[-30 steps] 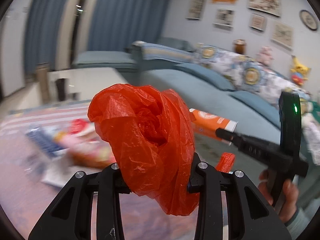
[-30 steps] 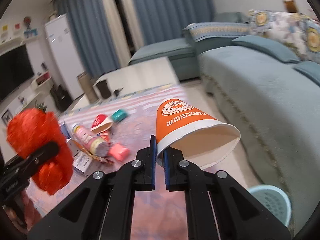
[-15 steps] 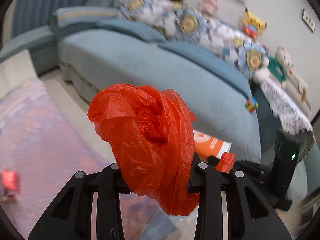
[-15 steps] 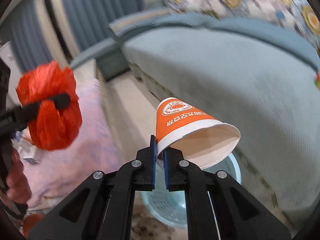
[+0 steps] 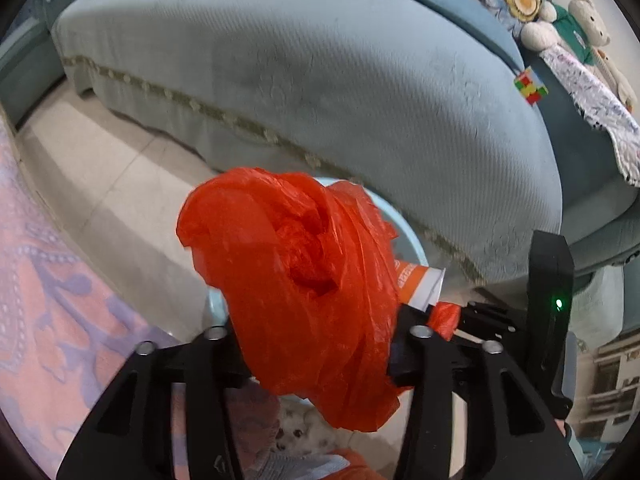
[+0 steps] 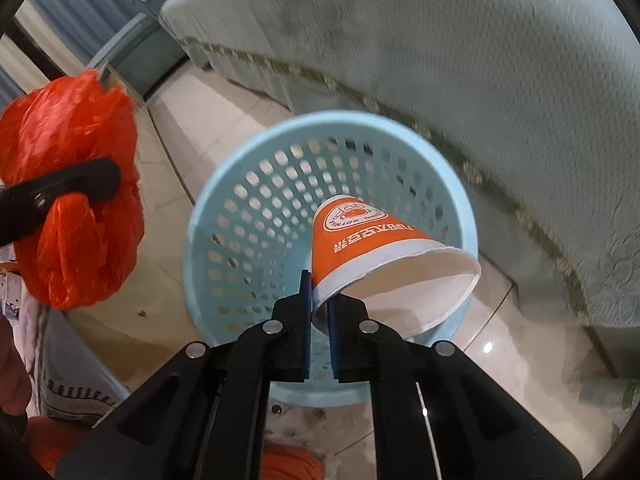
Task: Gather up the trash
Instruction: 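Carry the red bag and orange cup to the blue basket and release both, then grasp the blue milk carton with the left tool while the right tool grasps the orange snack wrapper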
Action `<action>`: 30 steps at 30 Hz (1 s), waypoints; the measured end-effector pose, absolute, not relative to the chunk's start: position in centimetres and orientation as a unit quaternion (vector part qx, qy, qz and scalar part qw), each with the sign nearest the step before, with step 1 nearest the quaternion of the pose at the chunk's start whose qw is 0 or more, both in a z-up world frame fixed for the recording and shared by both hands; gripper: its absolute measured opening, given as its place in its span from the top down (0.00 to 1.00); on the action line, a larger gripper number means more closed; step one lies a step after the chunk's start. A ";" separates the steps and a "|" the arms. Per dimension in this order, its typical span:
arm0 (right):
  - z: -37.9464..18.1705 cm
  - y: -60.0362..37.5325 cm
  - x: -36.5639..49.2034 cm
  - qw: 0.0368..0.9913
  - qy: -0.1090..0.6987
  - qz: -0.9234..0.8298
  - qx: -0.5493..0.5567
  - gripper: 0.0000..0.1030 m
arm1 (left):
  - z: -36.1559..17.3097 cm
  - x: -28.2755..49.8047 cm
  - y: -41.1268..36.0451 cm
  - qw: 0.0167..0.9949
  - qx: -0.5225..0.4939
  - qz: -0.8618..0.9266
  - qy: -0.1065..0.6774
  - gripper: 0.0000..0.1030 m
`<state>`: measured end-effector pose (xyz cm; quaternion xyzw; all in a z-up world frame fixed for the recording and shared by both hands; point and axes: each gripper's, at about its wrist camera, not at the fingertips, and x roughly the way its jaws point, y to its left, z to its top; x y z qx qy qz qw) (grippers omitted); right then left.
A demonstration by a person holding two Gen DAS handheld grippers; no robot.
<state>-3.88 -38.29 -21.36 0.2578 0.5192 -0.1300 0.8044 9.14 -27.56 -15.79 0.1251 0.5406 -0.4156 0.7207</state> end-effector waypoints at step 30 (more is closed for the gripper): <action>-2.1 -21.6 0.8 0.933 0.330 0.055 0.134 0.68 | 0.2 4.7 -0.3 0.904 -0.068 -0.243 0.346 0.27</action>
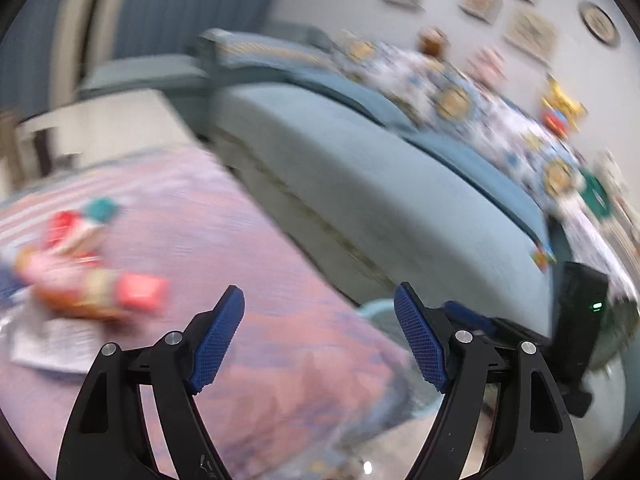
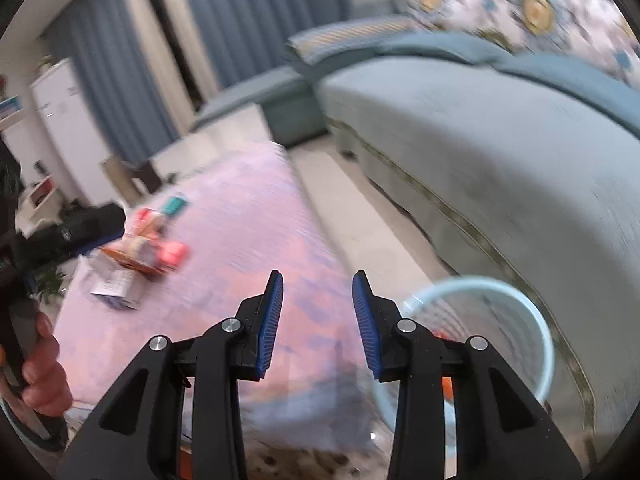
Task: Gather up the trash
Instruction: 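Grasp the blue milk carton with the left tool while the right tool grasps the orange snack wrapper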
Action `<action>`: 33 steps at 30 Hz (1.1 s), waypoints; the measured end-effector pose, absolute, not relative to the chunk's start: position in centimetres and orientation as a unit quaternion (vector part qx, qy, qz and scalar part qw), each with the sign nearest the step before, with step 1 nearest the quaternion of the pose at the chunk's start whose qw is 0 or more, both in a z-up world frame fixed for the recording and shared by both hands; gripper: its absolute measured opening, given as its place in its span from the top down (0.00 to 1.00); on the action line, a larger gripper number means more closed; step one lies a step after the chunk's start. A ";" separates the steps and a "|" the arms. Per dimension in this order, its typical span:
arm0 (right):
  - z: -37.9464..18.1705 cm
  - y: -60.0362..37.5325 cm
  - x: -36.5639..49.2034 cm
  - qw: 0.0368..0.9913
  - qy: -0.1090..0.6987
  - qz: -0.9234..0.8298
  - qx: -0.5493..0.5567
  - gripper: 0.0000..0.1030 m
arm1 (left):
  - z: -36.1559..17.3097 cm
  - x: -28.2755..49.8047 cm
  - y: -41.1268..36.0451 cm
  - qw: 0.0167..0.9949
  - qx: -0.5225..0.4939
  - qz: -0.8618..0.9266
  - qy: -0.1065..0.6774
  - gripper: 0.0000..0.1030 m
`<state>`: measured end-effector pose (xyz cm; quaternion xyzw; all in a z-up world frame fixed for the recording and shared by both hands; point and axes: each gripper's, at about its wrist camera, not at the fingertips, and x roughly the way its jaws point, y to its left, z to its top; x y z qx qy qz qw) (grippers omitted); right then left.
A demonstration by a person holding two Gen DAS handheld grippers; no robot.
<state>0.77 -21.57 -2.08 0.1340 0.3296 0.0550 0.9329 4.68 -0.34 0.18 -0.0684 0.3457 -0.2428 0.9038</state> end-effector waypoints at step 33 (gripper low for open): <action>-6.9 3.4 12.6 0.868 0.401 0.283 -0.080 0.88 | -5.2 13.3 21.1 0.876 -0.208 0.080 0.427 0.50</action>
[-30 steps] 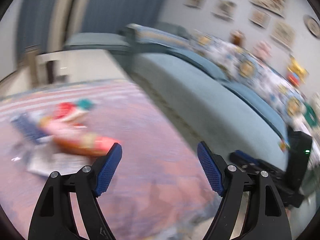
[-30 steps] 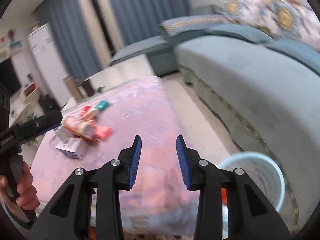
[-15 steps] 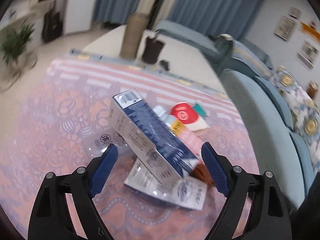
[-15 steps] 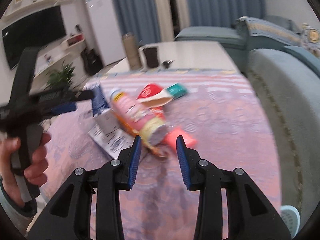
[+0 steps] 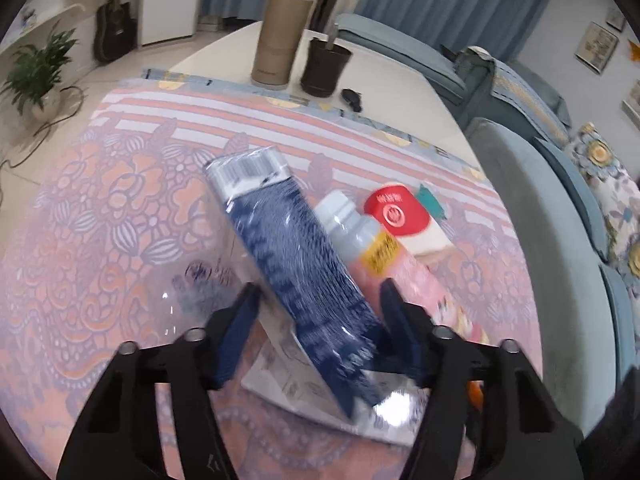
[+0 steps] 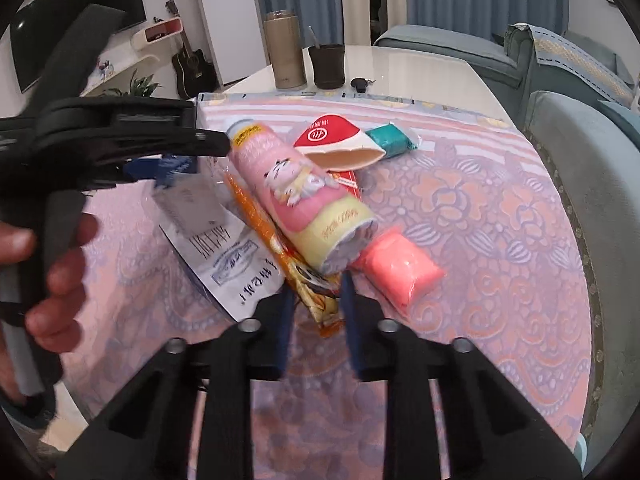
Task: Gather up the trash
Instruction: 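Grasp the blue milk carton with the left tool while the right tool grasps the orange snack wrapper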
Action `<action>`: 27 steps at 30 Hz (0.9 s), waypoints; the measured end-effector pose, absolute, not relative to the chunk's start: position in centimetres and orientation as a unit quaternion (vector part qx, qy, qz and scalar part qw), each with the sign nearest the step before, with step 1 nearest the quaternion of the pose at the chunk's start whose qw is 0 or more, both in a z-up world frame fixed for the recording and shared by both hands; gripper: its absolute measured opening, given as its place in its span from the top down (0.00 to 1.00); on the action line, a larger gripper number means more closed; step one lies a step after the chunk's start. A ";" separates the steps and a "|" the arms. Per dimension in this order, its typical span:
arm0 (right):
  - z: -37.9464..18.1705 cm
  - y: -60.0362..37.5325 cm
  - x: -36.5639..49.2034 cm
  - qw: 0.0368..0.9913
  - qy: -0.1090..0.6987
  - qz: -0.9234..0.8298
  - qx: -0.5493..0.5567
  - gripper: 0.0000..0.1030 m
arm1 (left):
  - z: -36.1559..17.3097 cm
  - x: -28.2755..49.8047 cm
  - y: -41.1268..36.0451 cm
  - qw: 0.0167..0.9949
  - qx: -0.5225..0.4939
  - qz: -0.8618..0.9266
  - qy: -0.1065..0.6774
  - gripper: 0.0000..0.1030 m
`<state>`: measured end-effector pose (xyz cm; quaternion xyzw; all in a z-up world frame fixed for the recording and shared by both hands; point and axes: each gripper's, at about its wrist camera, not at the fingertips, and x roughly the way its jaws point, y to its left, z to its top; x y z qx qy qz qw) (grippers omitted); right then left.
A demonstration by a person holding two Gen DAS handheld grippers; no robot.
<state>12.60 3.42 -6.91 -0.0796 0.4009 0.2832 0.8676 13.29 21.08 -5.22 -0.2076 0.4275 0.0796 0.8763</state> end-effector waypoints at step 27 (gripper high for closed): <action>-8.7 -15.5 5.9 0.842 0.488 0.170 0.157 0.97 | -9.1 1.2 21.4 0.831 -0.220 -0.121 0.496 0.65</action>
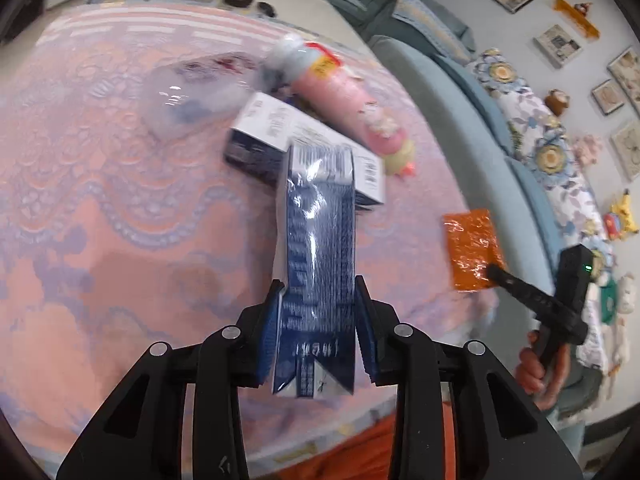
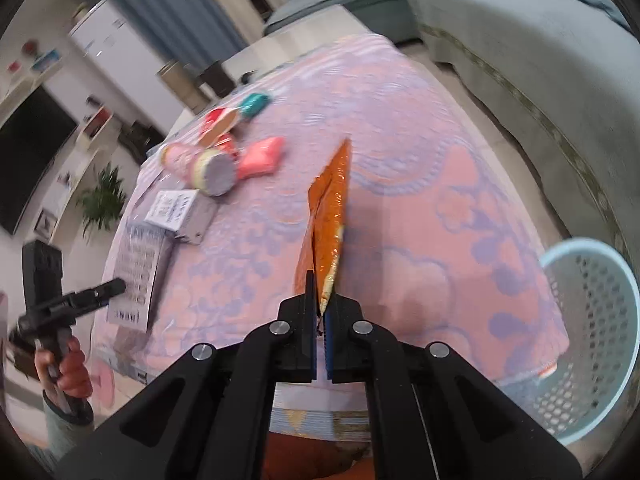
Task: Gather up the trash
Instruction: 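Grasp the blue milk carton with the left tool while the right tool grasps the orange snack wrapper, then carry the carton and orange wrapper to the blue basket and release both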
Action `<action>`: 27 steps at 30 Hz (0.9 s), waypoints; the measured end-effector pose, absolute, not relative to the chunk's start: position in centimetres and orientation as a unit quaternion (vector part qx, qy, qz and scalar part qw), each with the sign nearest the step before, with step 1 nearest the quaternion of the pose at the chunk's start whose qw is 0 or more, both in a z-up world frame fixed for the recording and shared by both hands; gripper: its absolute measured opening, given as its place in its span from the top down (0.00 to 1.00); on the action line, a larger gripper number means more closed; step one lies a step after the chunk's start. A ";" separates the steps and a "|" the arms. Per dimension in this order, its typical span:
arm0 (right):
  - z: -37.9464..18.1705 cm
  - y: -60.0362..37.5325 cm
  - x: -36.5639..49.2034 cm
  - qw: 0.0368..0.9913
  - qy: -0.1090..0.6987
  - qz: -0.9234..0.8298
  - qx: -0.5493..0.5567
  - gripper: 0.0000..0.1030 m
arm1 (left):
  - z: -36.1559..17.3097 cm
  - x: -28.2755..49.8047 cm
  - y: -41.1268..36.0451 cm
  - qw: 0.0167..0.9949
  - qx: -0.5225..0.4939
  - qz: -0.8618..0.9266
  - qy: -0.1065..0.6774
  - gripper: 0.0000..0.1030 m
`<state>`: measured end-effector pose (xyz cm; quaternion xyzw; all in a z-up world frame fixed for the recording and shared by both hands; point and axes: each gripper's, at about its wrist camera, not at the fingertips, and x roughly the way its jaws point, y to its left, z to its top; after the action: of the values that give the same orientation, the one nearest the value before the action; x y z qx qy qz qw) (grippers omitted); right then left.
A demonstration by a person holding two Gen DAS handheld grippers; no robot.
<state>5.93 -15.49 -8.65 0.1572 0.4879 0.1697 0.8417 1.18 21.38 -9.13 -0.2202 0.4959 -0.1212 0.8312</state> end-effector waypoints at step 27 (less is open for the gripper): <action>-10.5 -10.1 8.2 0.860 0.505 0.066 0.009 0.59 | -10.4 3.4 20.1 0.861 -0.057 0.017 0.505 0.50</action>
<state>8.21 -10.08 -10.53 0.0089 0.5052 0.0664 0.8604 3.39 20.13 -10.37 -0.0566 0.5046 0.0167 0.8614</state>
